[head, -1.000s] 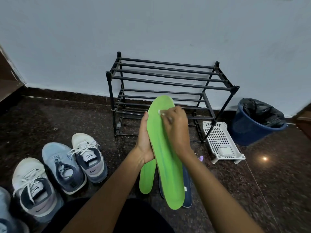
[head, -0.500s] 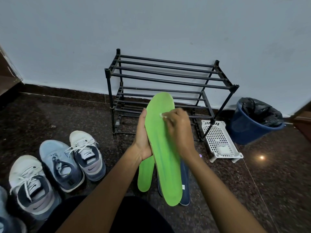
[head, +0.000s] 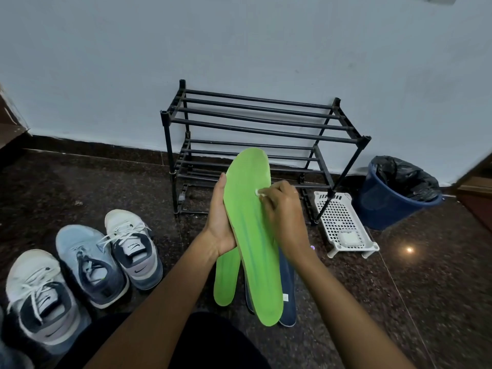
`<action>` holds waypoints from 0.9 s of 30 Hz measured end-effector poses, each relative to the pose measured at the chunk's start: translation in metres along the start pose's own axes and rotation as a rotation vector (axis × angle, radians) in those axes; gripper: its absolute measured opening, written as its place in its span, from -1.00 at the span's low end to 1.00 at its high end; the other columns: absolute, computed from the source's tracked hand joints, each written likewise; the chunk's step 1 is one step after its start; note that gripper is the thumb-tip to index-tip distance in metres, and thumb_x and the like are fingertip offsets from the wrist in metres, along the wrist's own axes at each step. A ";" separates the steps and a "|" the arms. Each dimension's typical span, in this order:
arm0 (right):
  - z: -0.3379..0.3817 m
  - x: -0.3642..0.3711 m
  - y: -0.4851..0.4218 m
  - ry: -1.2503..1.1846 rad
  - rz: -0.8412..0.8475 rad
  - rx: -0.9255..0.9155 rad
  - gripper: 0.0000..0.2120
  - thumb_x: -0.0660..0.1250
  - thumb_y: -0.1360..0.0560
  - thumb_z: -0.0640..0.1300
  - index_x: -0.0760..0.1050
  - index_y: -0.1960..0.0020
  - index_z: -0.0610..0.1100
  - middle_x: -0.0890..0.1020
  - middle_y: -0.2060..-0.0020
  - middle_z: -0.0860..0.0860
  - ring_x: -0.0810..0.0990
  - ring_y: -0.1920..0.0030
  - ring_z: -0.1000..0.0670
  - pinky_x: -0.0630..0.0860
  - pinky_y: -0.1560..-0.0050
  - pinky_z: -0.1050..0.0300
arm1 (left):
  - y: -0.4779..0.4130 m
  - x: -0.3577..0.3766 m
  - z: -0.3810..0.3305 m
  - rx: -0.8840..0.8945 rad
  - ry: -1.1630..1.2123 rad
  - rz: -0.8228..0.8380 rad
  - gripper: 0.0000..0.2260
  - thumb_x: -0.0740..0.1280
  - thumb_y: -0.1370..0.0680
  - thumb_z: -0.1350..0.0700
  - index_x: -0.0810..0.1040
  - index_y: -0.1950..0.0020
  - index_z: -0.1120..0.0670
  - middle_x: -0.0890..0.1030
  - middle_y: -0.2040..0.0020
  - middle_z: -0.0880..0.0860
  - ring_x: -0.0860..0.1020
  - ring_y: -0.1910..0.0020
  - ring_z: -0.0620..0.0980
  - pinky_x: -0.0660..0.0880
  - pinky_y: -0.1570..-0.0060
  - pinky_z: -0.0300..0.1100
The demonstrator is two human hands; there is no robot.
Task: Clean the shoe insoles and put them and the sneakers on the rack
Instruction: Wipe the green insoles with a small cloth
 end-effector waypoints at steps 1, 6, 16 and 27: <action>0.000 -0.001 -0.002 -0.005 -0.015 0.018 -0.85 0.31 -0.46 -0.33 0.59 0.00 -0.32 0.53 0.16 -0.12 0.41 0.10 -0.02 0.24 0.15 0.30 | 0.000 0.000 0.000 0.002 0.002 0.006 -0.39 -0.06 -0.56 -0.31 0.59 -0.11 0.09 0.68 0.04 0.14 0.66 0.13 0.06 0.58 0.14 -0.05; 0.014 0.010 0.017 -0.069 0.073 -0.030 -0.86 0.32 -0.46 -0.32 0.59 0.01 -0.31 0.50 0.20 -0.10 0.37 0.13 0.02 0.20 0.19 0.39 | 0.000 -0.005 -0.004 0.017 0.028 -0.044 -0.34 -0.01 -0.53 -0.34 0.57 -0.19 0.15 0.62 -0.09 0.22 0.61 -0.02 0.13 0.56 -0.01 0.02; 0.010 0.003 0.008 -0.061 -0.005 0.036 -0.87 0.31 -0.46 -0.33 0.59 0.02 -0.32 0.52 0.19 -0.10 0.46 0.11 -0.05 0.27 0.13 0.32 | -0.002 -0.003 -0.001 0.019 0.022 -0.035 -0.37 -0.02 -0.54 -0.33 0.62 -0.11 0.12 0.65 -0.04 0.19 0.63 0.04 0.11 0.54 0.01 0.01; 0.009 0.002 0.002 -0.054 -0.019 0.057 -0.87 0.31 -0.46 -0.33 0.59 0.03 -0.31 0.52 0.19 -0.10 0.48 0.10 -0.08 0.30 0.12 0.26 | -0.002 -0.001 0.002 0.005 0.002 -0.021 -0.40 -0.04 -0.55 -0.30 0.59 -0.12 0.10 0.67 0.02 0.14 0.65 0.10 0.06 0.57 0.11 -0.05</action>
Point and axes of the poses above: each hand's wrist, its own y-axis away from the middle knuckle, its own x-axis out of the palm, z = x × y, the point moved 3 cm from there along -y, towards the middle knuckle
